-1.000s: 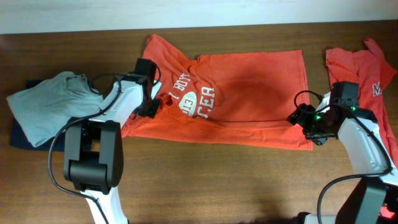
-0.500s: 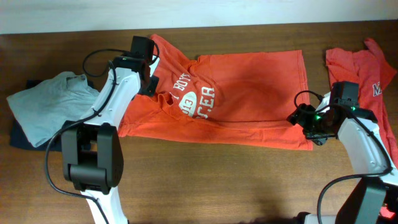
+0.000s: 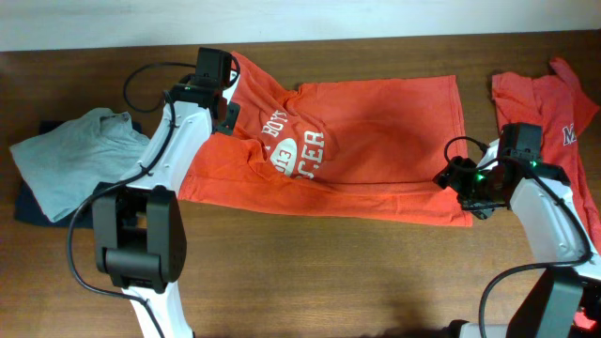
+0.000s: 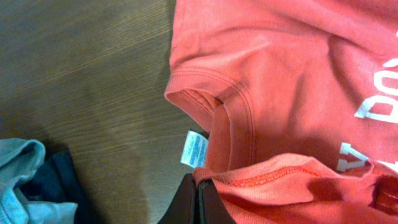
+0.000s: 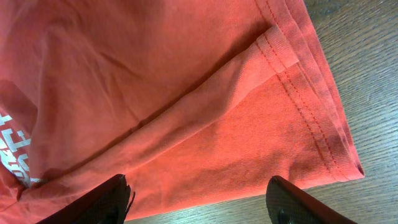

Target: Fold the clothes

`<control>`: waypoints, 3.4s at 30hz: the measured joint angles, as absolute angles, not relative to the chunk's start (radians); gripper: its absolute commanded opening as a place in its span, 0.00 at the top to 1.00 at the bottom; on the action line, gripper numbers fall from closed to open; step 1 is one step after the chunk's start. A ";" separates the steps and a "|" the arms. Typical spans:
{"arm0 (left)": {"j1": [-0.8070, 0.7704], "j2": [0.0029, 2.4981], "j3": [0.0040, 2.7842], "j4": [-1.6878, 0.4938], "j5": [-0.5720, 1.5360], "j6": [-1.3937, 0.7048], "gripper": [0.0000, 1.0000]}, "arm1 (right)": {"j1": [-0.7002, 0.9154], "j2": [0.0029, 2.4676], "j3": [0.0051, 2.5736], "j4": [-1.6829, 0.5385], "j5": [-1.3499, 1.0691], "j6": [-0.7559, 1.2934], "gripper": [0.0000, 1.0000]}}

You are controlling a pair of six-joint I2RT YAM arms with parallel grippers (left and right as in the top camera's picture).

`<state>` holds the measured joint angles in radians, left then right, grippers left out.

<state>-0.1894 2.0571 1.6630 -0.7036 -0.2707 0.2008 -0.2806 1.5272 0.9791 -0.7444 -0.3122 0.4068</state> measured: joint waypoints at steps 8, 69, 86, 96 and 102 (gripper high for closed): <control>-0.189 2.057 1.663 -0.684 -0.313 0.201 0.85 | -0.281 1.527 0.979 -0.744 -0.312 0.407 0.25; -0.128 2.057 1.667 -1.086 -0.126 0.107 0.47 | -0.233 1.678 0.878 -0.567 -0.540 0.312 0.84; -0.128 2.057 1.667 -1.085 -0.126 0.107 0.46 | -0.048 1.753 0.872 -0.421 -0.448 0.404 0.96; -0.128 2.057 1.667 -1.085 -0.126 0.107 0.46 | -0.026 1.757 0.867 -0.234 -0.397 0.384 0.96; -0.128 2.057 1.667 -1.085 -0.126 0.107 0.46 | -0.044 1.757 0.878 -0.219 -0.478 0.372 0.96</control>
<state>-0.1276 2.0571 1.6672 -1.0851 -0.1261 0.1074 -0.0441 1.7569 0.8776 -0.2192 -0.4778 0.3721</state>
